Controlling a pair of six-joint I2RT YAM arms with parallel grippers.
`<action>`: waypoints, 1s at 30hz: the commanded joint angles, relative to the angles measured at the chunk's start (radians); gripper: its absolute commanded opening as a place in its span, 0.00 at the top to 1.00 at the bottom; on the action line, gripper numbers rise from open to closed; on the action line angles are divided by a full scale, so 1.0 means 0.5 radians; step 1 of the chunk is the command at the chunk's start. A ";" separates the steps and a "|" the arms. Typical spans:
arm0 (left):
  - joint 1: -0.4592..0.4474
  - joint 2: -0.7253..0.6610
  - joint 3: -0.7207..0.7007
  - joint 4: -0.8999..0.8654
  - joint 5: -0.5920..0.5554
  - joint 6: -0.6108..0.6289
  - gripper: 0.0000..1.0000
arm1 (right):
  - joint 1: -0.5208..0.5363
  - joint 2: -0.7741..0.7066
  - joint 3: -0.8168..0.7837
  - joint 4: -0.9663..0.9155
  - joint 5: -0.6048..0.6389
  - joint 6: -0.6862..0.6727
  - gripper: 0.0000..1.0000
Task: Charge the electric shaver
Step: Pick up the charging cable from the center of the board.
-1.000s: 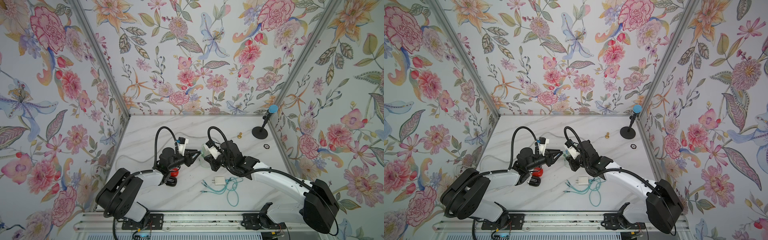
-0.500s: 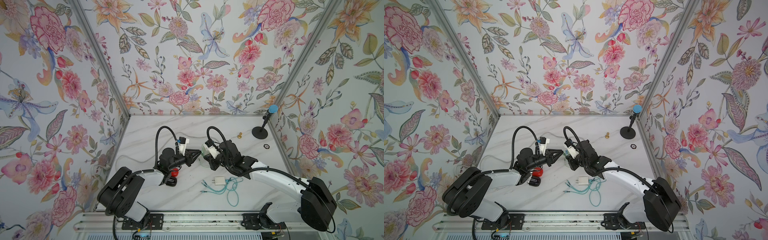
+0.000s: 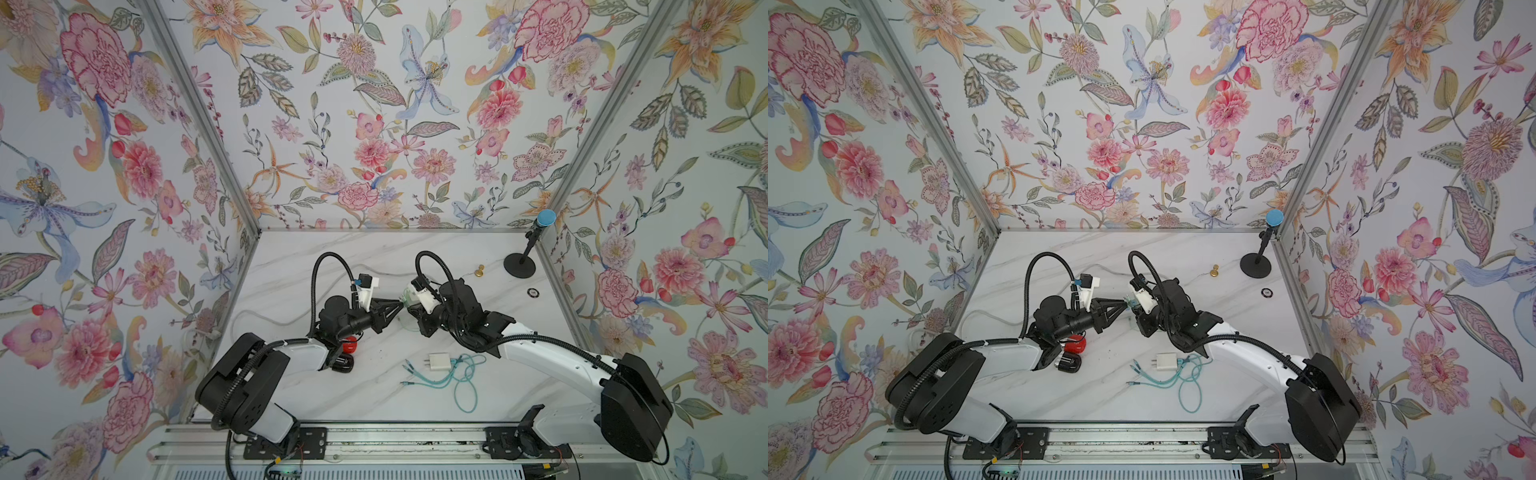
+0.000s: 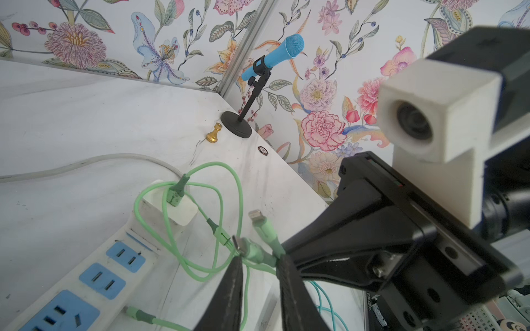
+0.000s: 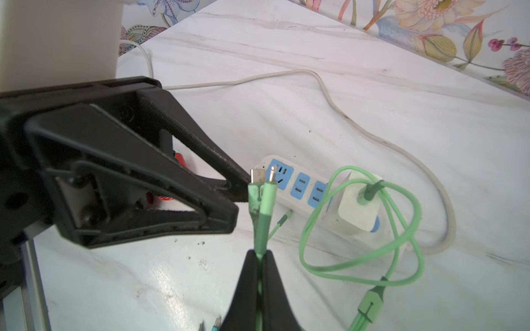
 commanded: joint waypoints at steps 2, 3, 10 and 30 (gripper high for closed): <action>-0.020 0.026 0.029 0.078 0.037 -0.019 0.75 | -0.007 -0.024 0.021 0.103 -0.025 0.000 1.00; -0.017 0.026 0.032 0.082 0.032 -0.018 0.74 | -0.002 -0.024 0.014 0.106 -0.032 0.001 1.00; -0.017 0.035 0.033 0.108 -0.012 -0.028 0.58 | 0.021 -0.014 -0.015 0.135 -0.052 0.027 1.00; -0.006 0.119 0.056 0.219 -0.078 -0.071 0.72 | 0.056 -0.064 -0.052 0.165 -0.045 0.046 1.00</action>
